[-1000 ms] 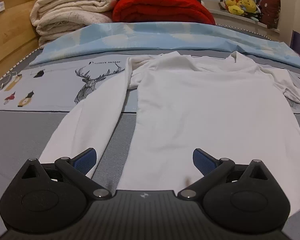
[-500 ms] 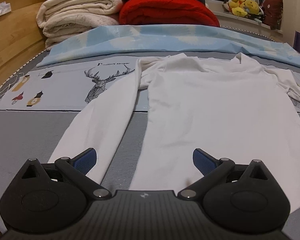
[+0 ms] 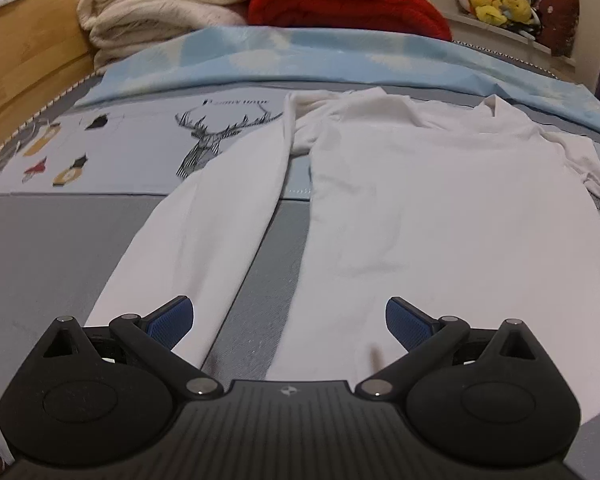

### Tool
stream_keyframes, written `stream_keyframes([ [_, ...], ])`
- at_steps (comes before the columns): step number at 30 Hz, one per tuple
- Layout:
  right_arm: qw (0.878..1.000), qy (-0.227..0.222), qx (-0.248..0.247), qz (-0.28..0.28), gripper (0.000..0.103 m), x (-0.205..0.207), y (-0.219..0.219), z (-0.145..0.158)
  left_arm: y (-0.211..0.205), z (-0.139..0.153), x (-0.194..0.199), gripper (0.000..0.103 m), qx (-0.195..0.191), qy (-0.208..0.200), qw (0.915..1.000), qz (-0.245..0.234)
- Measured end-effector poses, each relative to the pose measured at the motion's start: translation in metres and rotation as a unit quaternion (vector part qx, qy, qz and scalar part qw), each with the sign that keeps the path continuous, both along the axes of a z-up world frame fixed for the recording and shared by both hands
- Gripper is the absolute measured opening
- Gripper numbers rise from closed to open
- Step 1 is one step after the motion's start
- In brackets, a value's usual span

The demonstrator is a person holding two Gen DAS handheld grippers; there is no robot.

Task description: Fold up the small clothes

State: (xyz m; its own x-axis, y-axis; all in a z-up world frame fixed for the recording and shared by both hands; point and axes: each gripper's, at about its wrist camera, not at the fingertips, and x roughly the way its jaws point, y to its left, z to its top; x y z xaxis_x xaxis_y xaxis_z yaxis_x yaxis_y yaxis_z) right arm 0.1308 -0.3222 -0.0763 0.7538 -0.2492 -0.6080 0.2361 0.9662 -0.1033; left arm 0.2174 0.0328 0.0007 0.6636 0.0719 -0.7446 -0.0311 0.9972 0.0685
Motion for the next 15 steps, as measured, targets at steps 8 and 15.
stream_keyframes([
  [8,0.994,0.066,0.039,-0.075,0.004,-0.057,-0.023,-0.008,0.021,-0.003,-0.014,0.103,0.014,0.011,0.9998,0.001],
  [15,0.993,0.071,0.045,-0.085,0.004,-0.056,-0.033,-0.018,0.050,-0.004,-0.054,0.103,0.028,0.021,0.9994,-0.007],
])
